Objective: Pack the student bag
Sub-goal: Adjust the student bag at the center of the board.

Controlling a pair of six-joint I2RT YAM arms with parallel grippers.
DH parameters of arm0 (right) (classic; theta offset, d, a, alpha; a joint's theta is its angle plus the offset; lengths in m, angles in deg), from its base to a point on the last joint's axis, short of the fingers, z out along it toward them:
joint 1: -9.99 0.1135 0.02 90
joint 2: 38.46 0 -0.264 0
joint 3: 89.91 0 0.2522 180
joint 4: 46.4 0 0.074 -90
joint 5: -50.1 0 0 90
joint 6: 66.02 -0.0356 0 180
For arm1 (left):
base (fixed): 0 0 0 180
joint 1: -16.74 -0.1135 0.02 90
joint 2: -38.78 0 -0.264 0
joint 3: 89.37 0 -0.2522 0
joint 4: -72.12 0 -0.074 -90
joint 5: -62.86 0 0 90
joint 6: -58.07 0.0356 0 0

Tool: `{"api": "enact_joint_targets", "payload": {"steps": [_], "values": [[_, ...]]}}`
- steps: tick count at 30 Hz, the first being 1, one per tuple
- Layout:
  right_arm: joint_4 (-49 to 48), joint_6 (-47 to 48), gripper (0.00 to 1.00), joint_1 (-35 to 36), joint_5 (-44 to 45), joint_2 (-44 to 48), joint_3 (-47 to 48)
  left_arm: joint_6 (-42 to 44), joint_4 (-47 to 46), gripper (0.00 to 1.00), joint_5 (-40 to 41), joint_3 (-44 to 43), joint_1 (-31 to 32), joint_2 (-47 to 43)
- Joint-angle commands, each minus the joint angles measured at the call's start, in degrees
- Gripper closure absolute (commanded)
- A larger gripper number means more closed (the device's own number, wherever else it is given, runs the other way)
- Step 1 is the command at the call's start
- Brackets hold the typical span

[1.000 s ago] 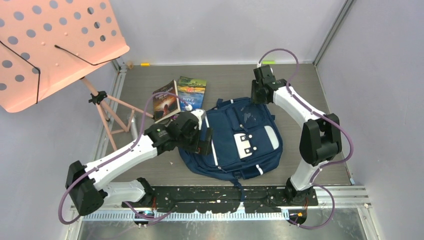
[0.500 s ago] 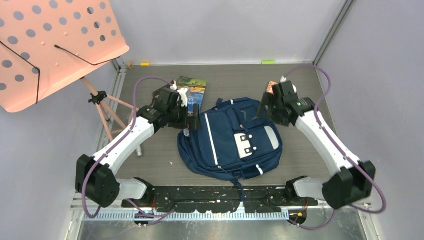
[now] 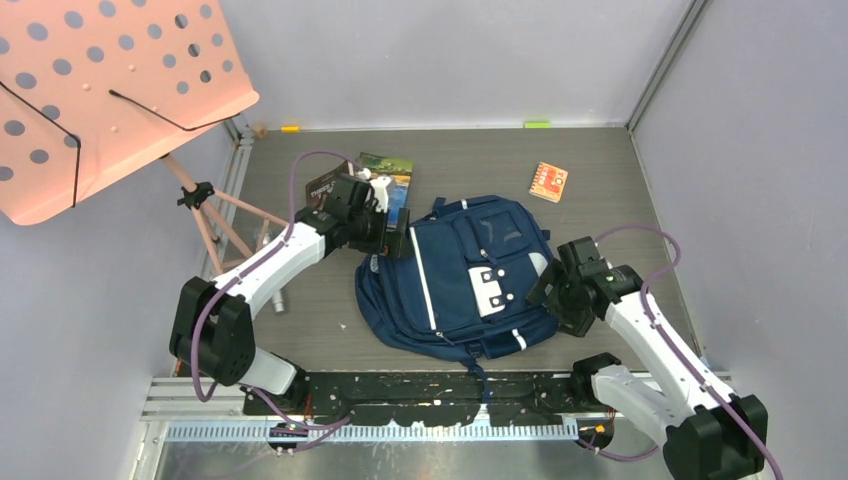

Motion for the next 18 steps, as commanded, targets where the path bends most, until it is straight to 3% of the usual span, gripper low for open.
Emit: {"api": "enact_joint_targets", "payload": {"steps": [1,5,9,12,18], "values": [[-7.19,-4.6,0.11,-0.21,-3.85,-2.48,-4.2,-2.33,-4.42,0.0,-5.78,5.59,0.53,-1.69],[-16.58,-4.7,0.16,-0.25,-0.75,-6.27,-5.01,-7.32,-8.69,0.0,-7.65,11.85,3.22,-5.5],[-21.7,-0.61,0.28,-1.11,5.23,-11.51,-0.53,-13.58,-12.25,0.0,-5.21,16.55,9.38,-9.92],[-24.65,4.09,0.36,-2.79,4.82,-17.59,3.48,-19.26,-17.62,0.0,-4.04,20.03,13.3,-13.0],[-29.36,11.81,0.41,-5.27,0.91,-28.56,11.87,-25.03,-29.36,0.0,0.25,23.95,18.04,-14.28]]}}
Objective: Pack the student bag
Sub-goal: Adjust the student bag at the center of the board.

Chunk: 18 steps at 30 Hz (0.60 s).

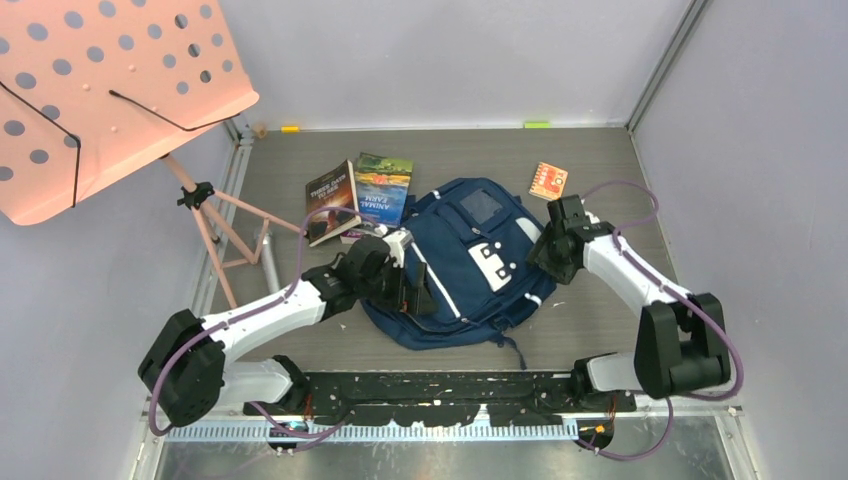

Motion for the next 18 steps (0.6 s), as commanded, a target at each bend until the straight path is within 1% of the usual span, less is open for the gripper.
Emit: {"api": "enact_joint_targets", "payload": {"steps": [1,3,4,5,6,7,9,11,13,15,16,18], "values": [[-10.87,6.71,0.41,-1.01,-3.8,-5.54,7.56,-6.22,-15.8,0.0,1.63,1.14,2.38,-0.67],[-10.26,8.45,0.4,-2.22,-4.1,-7.48,9.84,-5.96,-16.28,0.0,2.56,0.81,2.52,-0.92],[-9.76,8.82,0.38,-2.61,-3.86,-7.99,10.6,-5.31,-14.96,0.0,3.3,0.38,2.52,-1.53],[-8.22,9.38,0.33,-3.3,-2.65,-8.09,12.02,-4.36,-12.69,0.0,4.57,-0.48,2.52,-2.49],[-5.83,9.59,0.3,-3.59,-0.44,-7.9,12.69,-3.55,-9.24,0.0,6.21,-1.13,2.52,-3.51],[-4.56,10.05,0.24,-3.98,1.0,-7.65,14.04,-2.72,-5.13,0.0,8.16,-2.03,2.52,-4.59],[-0.15,11.22,0.18,-4.14,5.42,-5.69,15.89,-1.01,3.97,0.0,13.26,-4.13,2.45,-6.63],[3.04,12.76,0.15,-4.14,8.07,-3.35,17.08,1.19,12.64,0.0,16.28,-6.13,2.22,-8.71],[5.13,14.26,0.15,-4.02,8.25,-0.59,17.89,3.64,19.0,0.0,16.73,-7.28,1.23,-11.23],[5.93,15.62,0.15,-3.65,6.05,2.14,18.44,5.68,23.26,0.0,15.64,-7.8,-1.24,-13.61],[5.53,16.23,0.15,-3.24,3.6,3.0,18.59,6.79,24.66,0.0,13.67,-8.15,-3.22,-14.57],[4.15,17.57,0.15,-0.31,1.93,5.24,18.84,8.19,27.16,0.0,10.04,-9.15,-8.4,-15.87]]}}
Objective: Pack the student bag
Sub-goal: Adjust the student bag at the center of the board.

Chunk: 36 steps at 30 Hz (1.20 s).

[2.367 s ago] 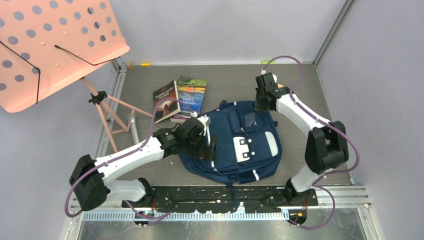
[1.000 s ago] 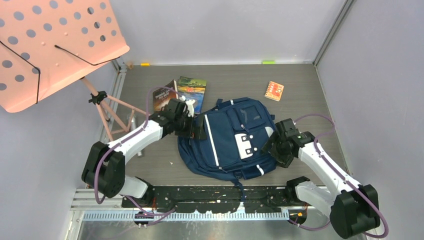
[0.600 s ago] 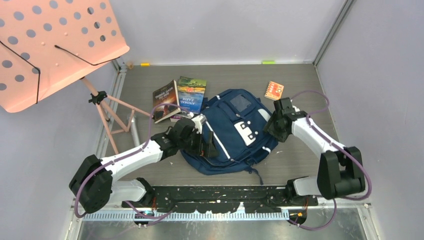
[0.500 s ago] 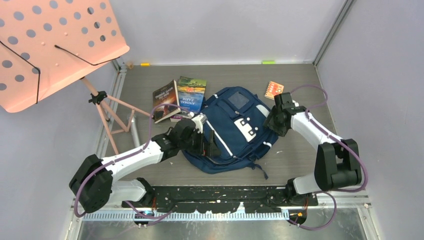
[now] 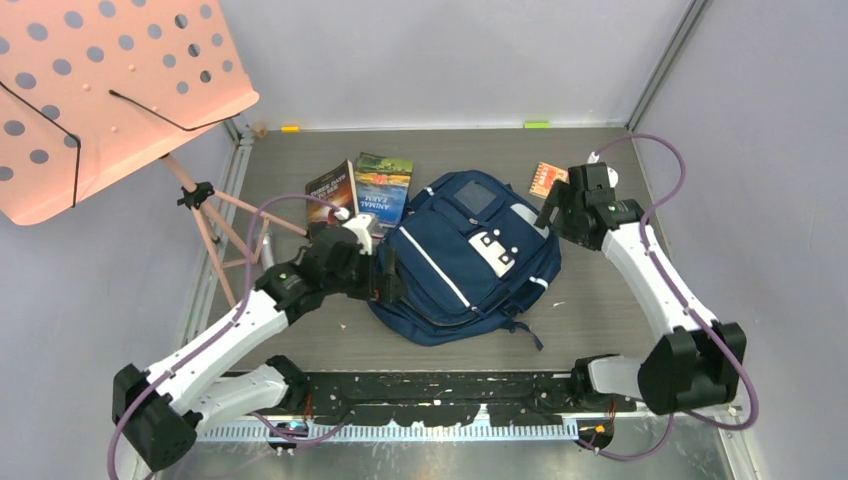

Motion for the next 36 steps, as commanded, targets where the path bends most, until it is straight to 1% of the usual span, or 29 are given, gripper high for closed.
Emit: {"api": "enact_joint_targets", "payload": {"steps": [1,2,3,4,6,7,8,9,10,11,12,14,18,21,22,24,25,26,27,28,29,31,33,35,36], "values": [[-0.03,5.2,0.15,6.95,-2.67,6.47,3.09,6.11,11.5,0.0,-5.12,-3.36,-10.24,-2.94],[-1.43,5.57,0.15,9.28,-2.64,6.82,3.23,6.84,11.83,0.0,-7.41,-3.92,-13.74,-2.91],[-2.37,5.96,0.15,14.0,-2.61,7.19,3.44,7.65,12.02,0.0,-9.2,-4.53,-16.77,-2.53],[-4.7,6.01,0.15,16.32,-2.34,7.23,3.59,8.57,12.2,0.0,-10.44,-5.34,-19.81,-1.94],[-8.79,6.08,0.15,26.21,-0.75,6.64,3.72,9.85,12.72,0.0,-12.55,-7.28,-25.12,0.11],[-10.13,6.45,0.15,28.93,0.22,5.46,3.89,10.23,12.35,0.0,-13.67,-7.98,-27.5,1.2],[-12.62,7.34,0.15,34.18,2.74,4.51,4.45,10.25,11.42,0.0,-14.71,-8.38,-29.62,2.3],[-13.72,7.82,0.15,36.48,4.07,2.33,4.92,9.81,10.2,0.0,-15.85,-8.47,-31.78,3.38],[-15.42,8.69,0.15,40.7,6.92,0.93,6.06,9.13,8.77,0.0,-17.4,-8.33,-33.72,4.52],[-16.26,9.07,0.14,42.46,8.36,-2.06,6.69,8.01,7.48,0.0,-18.88,-8.0,-35.11,5.63],[-17.4,9.73,0.14,45.43,10.69,-5.22,8.27,6.95,6.36,0.0,-19.97,-7.86,-36.12,6.57],[-18.39,10.65,0.14,48.3,12.92,-10.34,10.94,6.17,4.68,0.0,-21.52,-7.76,-36.43,7.69],[-18.59,13.82,0.14,51.97,16.05,-19.07,16.63,7.04,4.68,0.0,-21.66,-7.82,-36.44,8.04],[-17.79,15.5,0.16,53.04,18.16,-23.62,19.78,8.51,6.11,0.0,-20.42,-7.85,-36.48,7.65],[-17.45,15.8,0.19,53.21,18.81,-25.53,21.16,8.84,6.55,0.0,-20.17,-7.75,-36.47,7.51],[-16.13,15.99,0.3,53.34,21.15,-27.57,22.66,9.49,7.02,0.0,-19.8,-7.57,-36.53,7.29],[-15.63,16.49,0.45,53.47,21.19,-28.14,22.93,9.72,7.2,0.0,-19.75,-7.57,-36.53,7.22],[-15.53,16.71,0.53,53.5,20.71,-28.15,22.86,9.95,7.3,0.0,-19.74,-7.57,-36.53,7.25],[-15.33,17.09,0.73,53.57,20.22,-27.59,22.31,10.16,7.35,0.0,-19.87,-7.57,-36.53,7.32],[-15.12,17.18,0.82,53.64,19.24,-27.04,21.8,10.32,7.35,0.0,-20.21,-7.49,-36.53,7.44],[-14.72,17.34,0.95,53.8,18.69,-25.53,20.39,10.77,7.23,0.0,-21.09,-7.42,-36.53,7.6],[-14.24,17.66,0.99,53.94,15.23,-21.96,16.92,11.32,7.05,0.0,-23.48,-7.27,-36.46,8.29],[-13.1,17.82,0.99,53.97,10.74,-17.78,13.16,11.35,6.18,0.0,-26.08,-6.52,-36.44,8.72],[-10.52,17.74,0.99,53.98,4.17,-13.36,9.95,10.95,4.31,0.0,-28.45,-5.07,-36.25,8.56],[-8.01,17.55,0.99,53.95,2.68,-12.06,9.04,10.65,3.48,0.0,-29.1,-4.64,-35.95,8.26]]}}
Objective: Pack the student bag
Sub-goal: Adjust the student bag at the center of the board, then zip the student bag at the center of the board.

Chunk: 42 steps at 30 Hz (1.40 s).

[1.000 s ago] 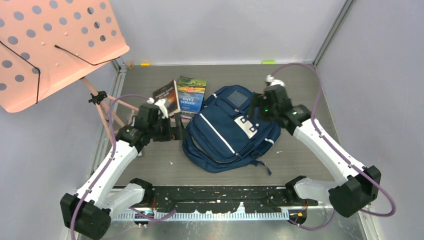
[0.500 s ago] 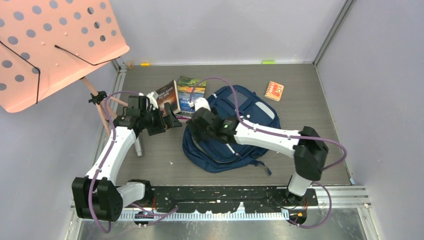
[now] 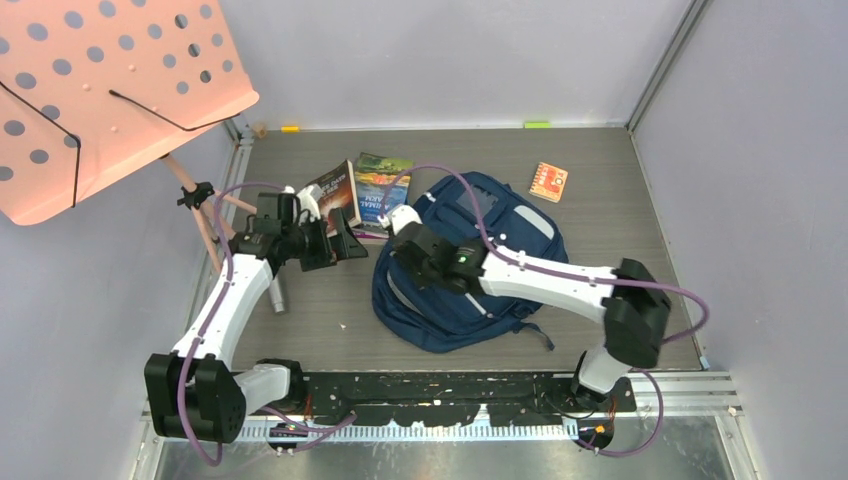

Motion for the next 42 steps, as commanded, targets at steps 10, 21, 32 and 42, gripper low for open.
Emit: {"api": "enact_joint_targets", "payload": {"steps": [10,21,32,42], "values": [[29.23,-5.32,0.99,0.3,-25.27,22.17,-10.6,-6.07,-15.28,0.0,-4.49,8.59,12.98,-0.53],[35.64,-13.74,0.28,0.04,-19.46,30.39,-7.99,-6.91,-29.1,0.04,-3.53,11.89,16.14,1.91],[23.97,-8.68,0.14,-16.21,-23.88,21.95,0.67,-17.04,-41.28,0.03,-4.15,24.07,19.4,-0.7],[27.41,-8.62,0.18,-16.08,-14.94,1.14,11.2,-25.92,-55.42,0.15,-1.74,27.54,29.34,7.35]]}}
